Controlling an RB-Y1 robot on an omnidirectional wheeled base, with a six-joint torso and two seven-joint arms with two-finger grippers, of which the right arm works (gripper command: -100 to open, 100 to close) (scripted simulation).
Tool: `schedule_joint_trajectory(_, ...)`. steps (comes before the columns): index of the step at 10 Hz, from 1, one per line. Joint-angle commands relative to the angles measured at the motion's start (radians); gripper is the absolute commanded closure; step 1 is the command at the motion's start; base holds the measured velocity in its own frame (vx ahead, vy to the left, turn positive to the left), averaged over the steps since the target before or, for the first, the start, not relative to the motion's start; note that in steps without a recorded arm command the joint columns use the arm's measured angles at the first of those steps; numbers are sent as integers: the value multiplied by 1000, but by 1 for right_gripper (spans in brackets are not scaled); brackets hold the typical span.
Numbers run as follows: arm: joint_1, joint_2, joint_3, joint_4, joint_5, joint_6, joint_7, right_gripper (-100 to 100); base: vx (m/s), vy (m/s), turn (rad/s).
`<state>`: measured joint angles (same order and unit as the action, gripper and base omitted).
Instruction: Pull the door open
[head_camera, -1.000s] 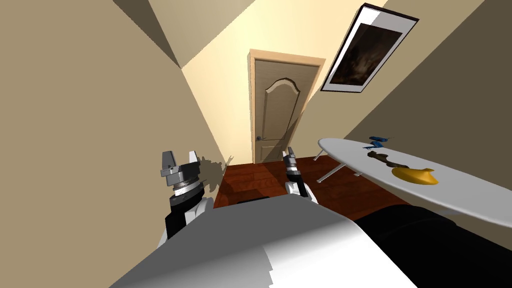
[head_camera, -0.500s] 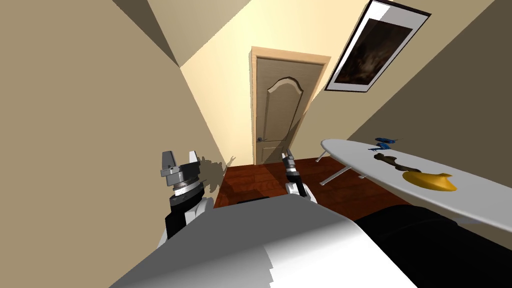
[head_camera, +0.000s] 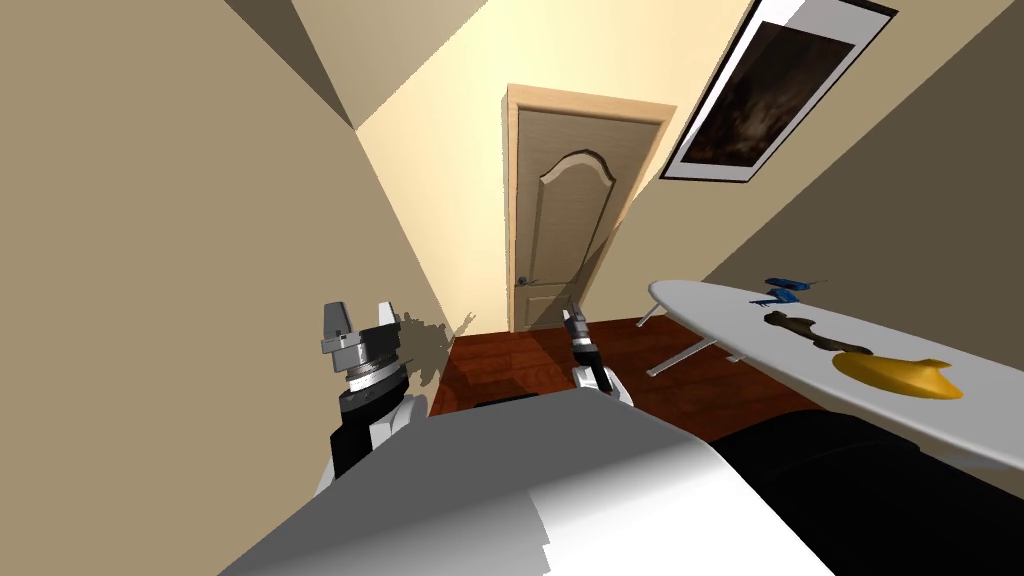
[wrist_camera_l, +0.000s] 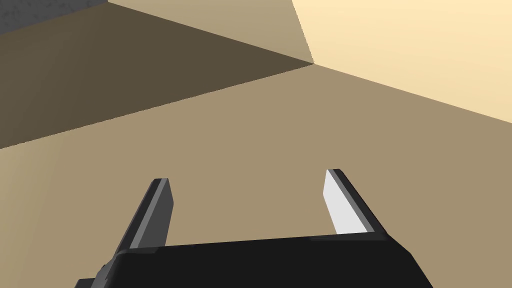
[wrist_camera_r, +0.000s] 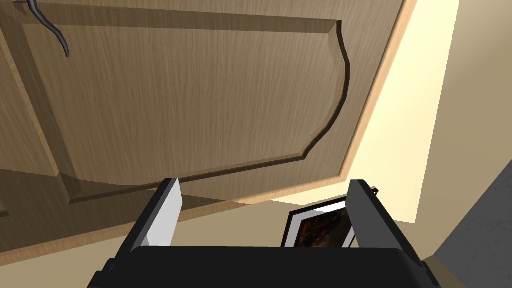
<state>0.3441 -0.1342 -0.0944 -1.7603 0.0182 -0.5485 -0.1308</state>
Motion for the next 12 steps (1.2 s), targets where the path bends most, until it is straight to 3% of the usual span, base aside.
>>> schedule_joint_trajectory(1,-9,-14,-5,48,13,-13,-19,-100,112,40,13)
schedule_joint_trajectory(12,-62,-78,-32,281,64,-74,-101,-100,108,34,11)
